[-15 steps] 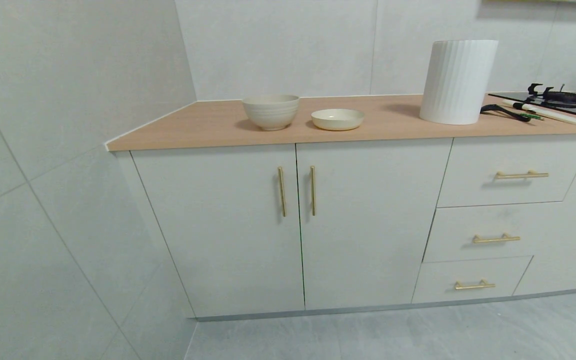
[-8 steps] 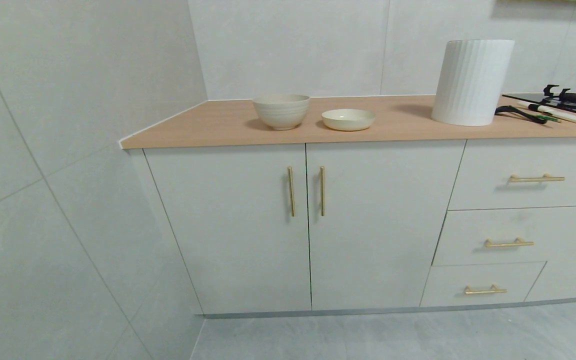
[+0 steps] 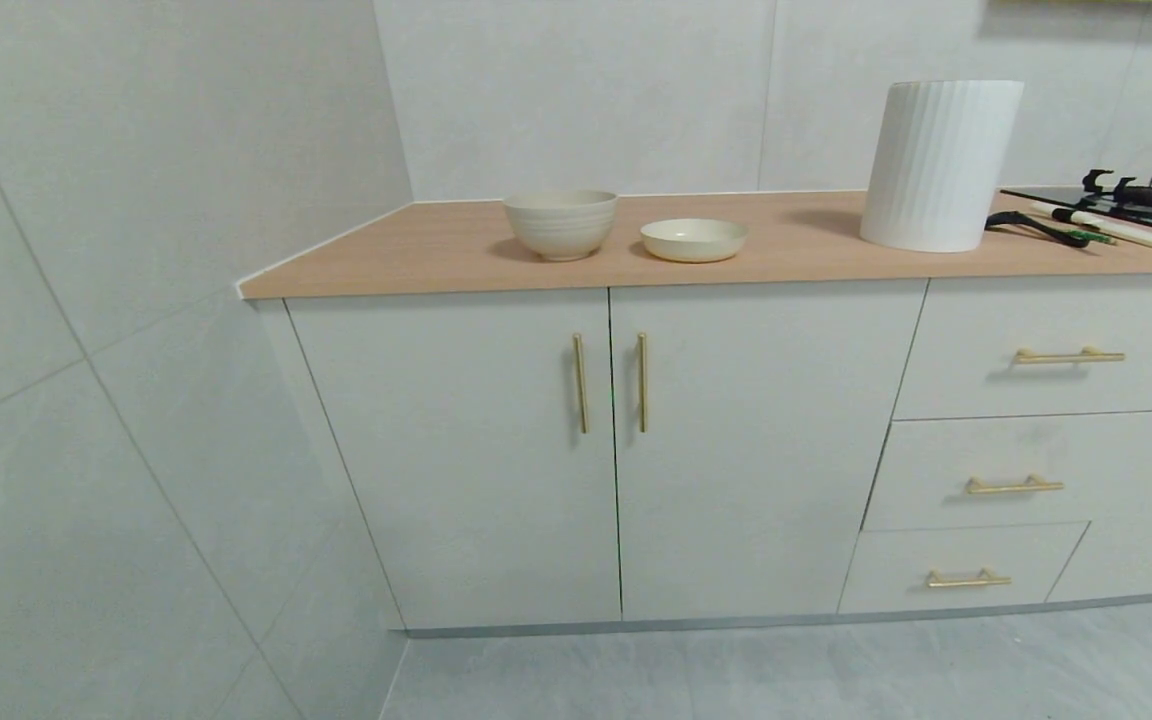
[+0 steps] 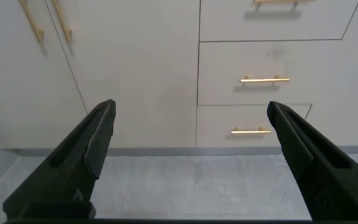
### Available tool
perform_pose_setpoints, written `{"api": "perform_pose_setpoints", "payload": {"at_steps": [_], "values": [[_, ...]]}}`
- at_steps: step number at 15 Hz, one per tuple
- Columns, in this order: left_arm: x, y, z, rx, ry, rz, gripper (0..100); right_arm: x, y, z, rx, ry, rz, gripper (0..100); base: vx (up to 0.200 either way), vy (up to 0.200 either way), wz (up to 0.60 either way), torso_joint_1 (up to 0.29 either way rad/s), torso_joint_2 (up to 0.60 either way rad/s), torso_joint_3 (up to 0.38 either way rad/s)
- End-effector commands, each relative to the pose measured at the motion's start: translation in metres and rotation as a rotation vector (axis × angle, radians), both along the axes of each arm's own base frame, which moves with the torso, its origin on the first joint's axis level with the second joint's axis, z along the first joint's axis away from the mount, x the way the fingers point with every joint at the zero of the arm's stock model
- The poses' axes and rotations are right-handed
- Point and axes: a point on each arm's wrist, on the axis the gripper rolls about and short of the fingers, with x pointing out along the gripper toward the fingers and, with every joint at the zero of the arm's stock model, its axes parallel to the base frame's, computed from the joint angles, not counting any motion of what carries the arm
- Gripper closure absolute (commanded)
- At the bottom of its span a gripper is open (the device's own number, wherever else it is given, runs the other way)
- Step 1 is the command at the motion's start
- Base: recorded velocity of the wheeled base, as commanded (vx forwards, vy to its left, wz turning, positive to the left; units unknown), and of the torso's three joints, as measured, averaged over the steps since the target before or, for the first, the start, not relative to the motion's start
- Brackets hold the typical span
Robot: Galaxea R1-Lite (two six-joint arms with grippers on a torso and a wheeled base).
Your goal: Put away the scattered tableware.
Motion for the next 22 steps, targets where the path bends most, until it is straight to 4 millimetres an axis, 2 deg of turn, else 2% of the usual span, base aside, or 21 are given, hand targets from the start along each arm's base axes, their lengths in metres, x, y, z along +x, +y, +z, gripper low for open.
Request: {"api": "perform_pose_setpoints", "payload": {"at_steps": [1,3,18,19,20,21,22], "values": [[0.0,0.0,0.0,-0.001,0.001,0.001,0,0.0,0.0,0.0,0.0,0.0,0.001,0,0.2,0.0,0.0,0.002,0.0,0.012],[0.0,0.0,0.0,-0.001,0.001,0.001,0,0.0,0.0,0.0,0.0,0.0,0.001,0,0.2,0.0,0.0,0.01,0.0,0.0],[0.0,0.0,0.0,0.004,0.001,0.001,0,0.001,0.0,0.001,-0.032,0.013,0.012,0,0.0,0.0,0.0,0.0,0.0,0.0],[0.0,0.0,0.0,0.004,0.001,0.001,0,-0.002,0.001,0.014,-0.025,-0.032,0.06,0,0.0,0.0,0.0,0.0,0.0,0.0],[0.0,0.0,0.0,0.004,0.001,0.001,0,-0.011,0.003,0.049,0.047,-0.106,0.163,0,0.0,0.0,0.0,0.0,0.0,0.0],[0.0,0.0,0.0,0.004,0.001,0.001,0,-0.009,0.003,0.06,0.091,-0.077,0.222,0,0.0,0.0,0.0,0.0,0.0,0.0],[0.0,0.0,0.0,0.004,0.001,0.001,0,0.003,0.005,0.069,0.082,0.028,0.288,0,0.0,0.0,0.0,0.0,0.0,0.0]]}}
